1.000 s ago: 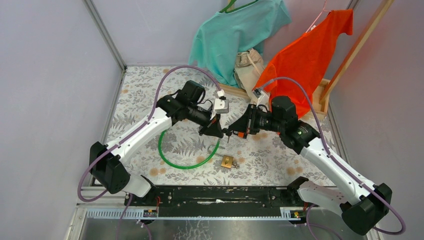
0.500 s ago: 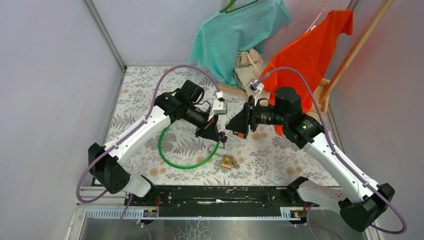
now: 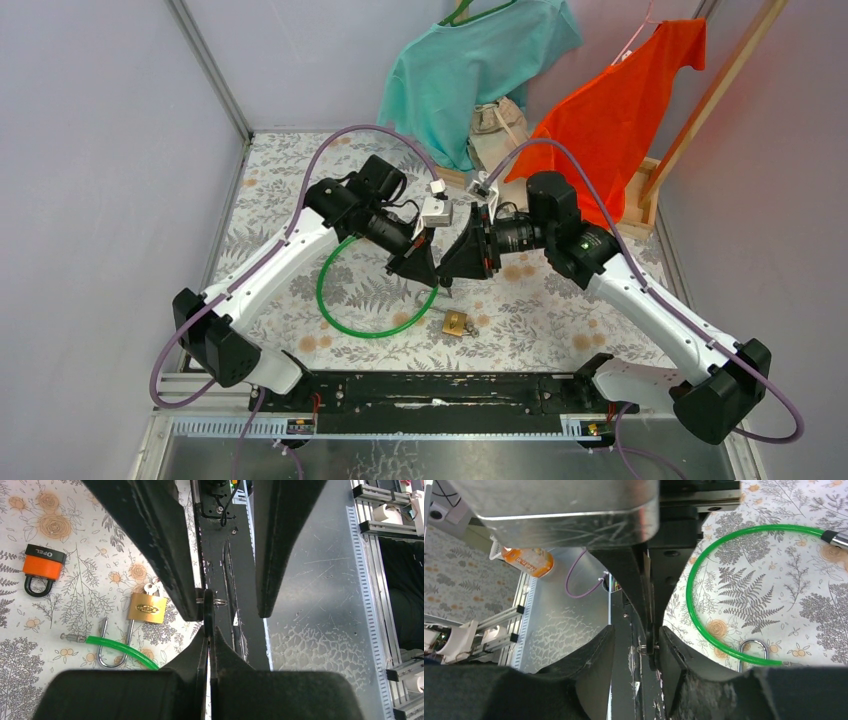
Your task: Unlock with the key
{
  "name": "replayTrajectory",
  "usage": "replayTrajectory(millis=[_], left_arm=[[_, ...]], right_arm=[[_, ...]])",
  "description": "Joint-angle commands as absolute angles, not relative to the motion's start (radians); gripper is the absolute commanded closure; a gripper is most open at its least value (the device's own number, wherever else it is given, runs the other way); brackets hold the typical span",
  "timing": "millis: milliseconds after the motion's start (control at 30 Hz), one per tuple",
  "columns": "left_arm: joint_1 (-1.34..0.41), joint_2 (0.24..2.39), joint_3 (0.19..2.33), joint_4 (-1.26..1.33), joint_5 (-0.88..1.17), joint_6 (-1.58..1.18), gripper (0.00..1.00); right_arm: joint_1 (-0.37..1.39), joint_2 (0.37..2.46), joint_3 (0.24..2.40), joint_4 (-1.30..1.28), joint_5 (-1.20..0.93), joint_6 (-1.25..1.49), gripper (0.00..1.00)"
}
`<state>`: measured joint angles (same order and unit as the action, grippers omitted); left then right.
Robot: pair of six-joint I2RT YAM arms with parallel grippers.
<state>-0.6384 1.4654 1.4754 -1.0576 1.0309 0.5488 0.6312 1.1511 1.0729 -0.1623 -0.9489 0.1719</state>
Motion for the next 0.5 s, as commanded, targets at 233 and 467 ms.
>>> replayTrajectory(millis=[233, 467], left_arm=[[-0.632, 1.482, 1.533, -1.130, 1.054, 0.586, 1.00], [-0.632, 1.484, 1.552, -1.150, 1.051, 0.595, 0.99]], right_arm=[[0.681, 1.156, 1.092, -0.198, -0.915, 0.091, 0.77], [0.699, 1.150, 1.092, -0.279, -0.866, 0.030, 0.76]])
